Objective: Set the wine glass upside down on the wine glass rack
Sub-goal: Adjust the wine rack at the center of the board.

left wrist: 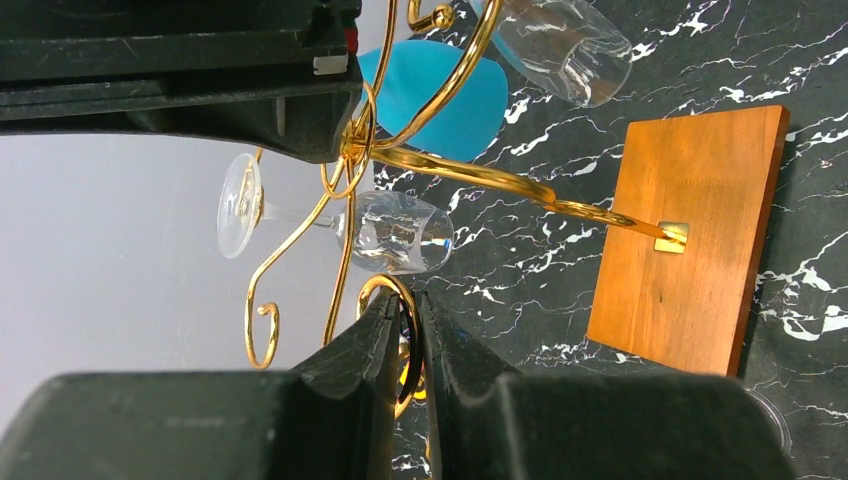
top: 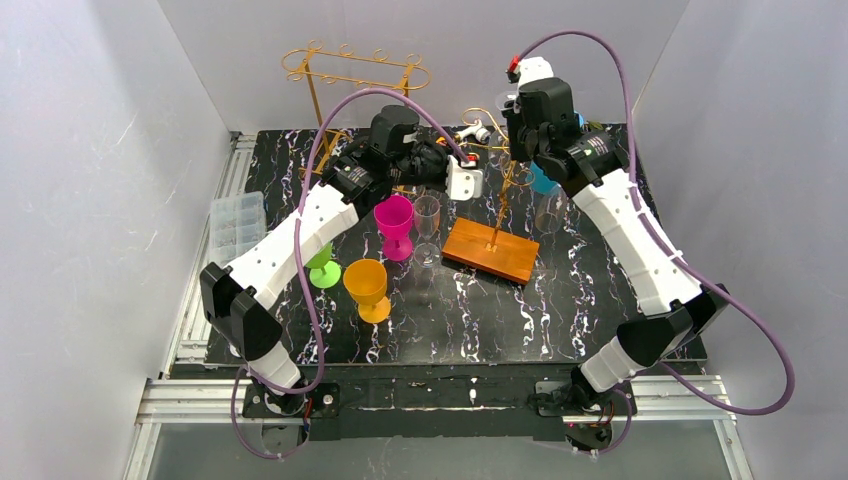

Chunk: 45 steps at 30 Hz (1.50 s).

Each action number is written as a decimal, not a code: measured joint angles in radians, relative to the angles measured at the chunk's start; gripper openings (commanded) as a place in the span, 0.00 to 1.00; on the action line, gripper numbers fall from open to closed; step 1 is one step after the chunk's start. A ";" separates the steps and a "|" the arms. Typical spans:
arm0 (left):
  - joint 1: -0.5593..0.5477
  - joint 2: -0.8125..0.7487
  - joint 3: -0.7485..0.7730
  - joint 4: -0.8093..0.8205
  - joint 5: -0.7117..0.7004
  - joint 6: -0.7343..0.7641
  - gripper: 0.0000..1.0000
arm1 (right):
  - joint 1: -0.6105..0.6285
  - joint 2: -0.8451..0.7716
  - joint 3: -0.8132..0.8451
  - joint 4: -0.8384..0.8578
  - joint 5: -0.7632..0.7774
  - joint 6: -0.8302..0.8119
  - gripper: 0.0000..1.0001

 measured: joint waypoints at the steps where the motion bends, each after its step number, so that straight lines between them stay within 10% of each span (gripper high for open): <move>1: -0.001 0.000 0.000 0.001 0.000 -0.001 0.10 | -0.002 0.000 0.000 0.000 -0.005 -0.002 0.14; 5: 0.000 -0.002 -0.003 0.003 -0.002 -0.001 0.10 | -0.005 -0.005 -0.010 0.014 -0.018 -0.008 0.14; 14: -0.007 -0.043 -0.057 0.010 0.005 -0.002 0.09 | -0.003 -0.061 -0.068 0.039 -0.069 0.031 0.46; 20: -0.011 -0.070 -0.093 0.013 0.009 -0.001 0.09 | 0.008 -0.092 -0.052 0.026 -0.086 0.079 0.30; 45: -0.019 -0.142 -0.176 -0.010 0.026 0.020 0.09 | -0.152 -0.074 0.088 -0.119 -0.131 0.119 0.26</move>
